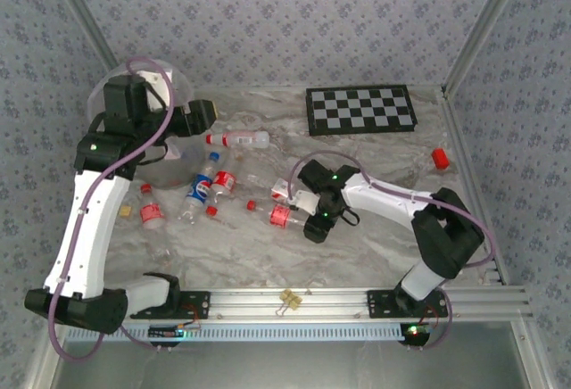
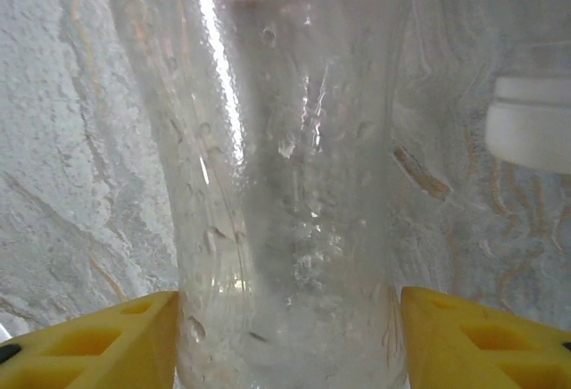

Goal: Put the plastic bottles in the bin

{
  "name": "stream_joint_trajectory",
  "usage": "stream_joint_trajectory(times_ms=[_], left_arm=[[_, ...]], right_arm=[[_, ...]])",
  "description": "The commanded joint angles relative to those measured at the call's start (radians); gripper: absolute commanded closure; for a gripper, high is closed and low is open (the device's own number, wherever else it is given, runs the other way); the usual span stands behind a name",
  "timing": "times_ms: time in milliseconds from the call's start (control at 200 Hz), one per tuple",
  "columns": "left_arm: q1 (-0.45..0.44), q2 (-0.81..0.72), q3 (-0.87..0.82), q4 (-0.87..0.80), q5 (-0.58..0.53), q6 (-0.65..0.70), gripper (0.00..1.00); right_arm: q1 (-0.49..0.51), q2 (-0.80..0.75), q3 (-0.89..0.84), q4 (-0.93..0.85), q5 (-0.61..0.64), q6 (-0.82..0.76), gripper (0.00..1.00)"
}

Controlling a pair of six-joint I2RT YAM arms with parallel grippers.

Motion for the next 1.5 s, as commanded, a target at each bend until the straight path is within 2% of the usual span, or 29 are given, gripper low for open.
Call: stream_joint_trajectory(times_ms=[0, 155, 220, 340, 455, 555, 625, 685, 805, 970, 1149, 1229, 1354, 1494], left_arm=[[-0.010, 0.007, -0.010, 0.059, 0.041, -0.032, 0.16], [-0.036, 0.002, -0.023, 0.074, 0.051, -0.062, 0.16], [-0.049, -0.001, -0.037, 0.134, 0.066, -0.091, 0.16], [-0.077, 0.006, -0.085, 0.248, 0.105, -0.171, 0.16], [-0.114, 0.029, -0.131, 0.366, 0.113, -0.243, 0.12], [-0.164, 0.063, -0.172, 0.490, 0.117, -0.303, 0.07], [-0.207, 0.090, -0.208, 0.594, 0.133, -0.339, 0.04], [-0.246, 0.101, -0.251, 0.687, 0.130, -0.375, 0.04], [-0.305, 0.104, -0.340, 0.810, 0.068, -0.427, 0.03], [-0.327, 0.149, -0.396, 0.943, 0.026, -0.502, 0.12], [-0.332, 0.188, -0.410, 1.060, 0.032, -0.551, 0.14], [-0.334, 0.204, -0.409, 1.088, 0.022, -0.556, 0.14], [-0.334, 0.236, -0.400, 1.097, 0.022, -0.567, 0.19], [-0.336, 0.258, -0.386, 1.081, 0.032, -0.573, 0.30]], right_arm=[[-0.008, -0.071, 0.008, -0.025, -0.034, -0.012, 0.38], [-0.057, -0.188, 0.007, -0.025, -0.101, -0.026, 0.42], [-0.099, -0.240, -0.002, 0.010, -0.138, -0.016, 0.47], [-0.191, -0.333, -0.027, 0.120, -0.202, 0.052, 0.48], [-0.272, -0.417, -0.092, 0.331, -0.223, 0.164, 0.54], [-0.328, -0.460, -0.164, 0.538, -0.231, 0.288, 0.65], [-0.350, -0.457, -0.208, 0.661, -0.231, 0.358, 0.67], [-0.356, -0.446, -0.231, 0.733, -0.233, 0.398, 0.72], [-0.349, -0.446, -0.265, 0.830, -0.265, 0.421, 0.73], [-0.327, -0.445, -0.281, 0.872, -0.304, 0.423, 0.73], [-0.288, -0.435, -0.284, 0.876, -0.312, 0.415, 0.73], [-0.274, -0.432, -0.289, 0.880, -0.322, 0.409, 0.73], [-0.264, -0.414, -0.284, 0.872, -0.338, 0.398, 0.73], [-0.263, -0.409, -0.290, 0.878, -0.341, 0.392, 0.73]])
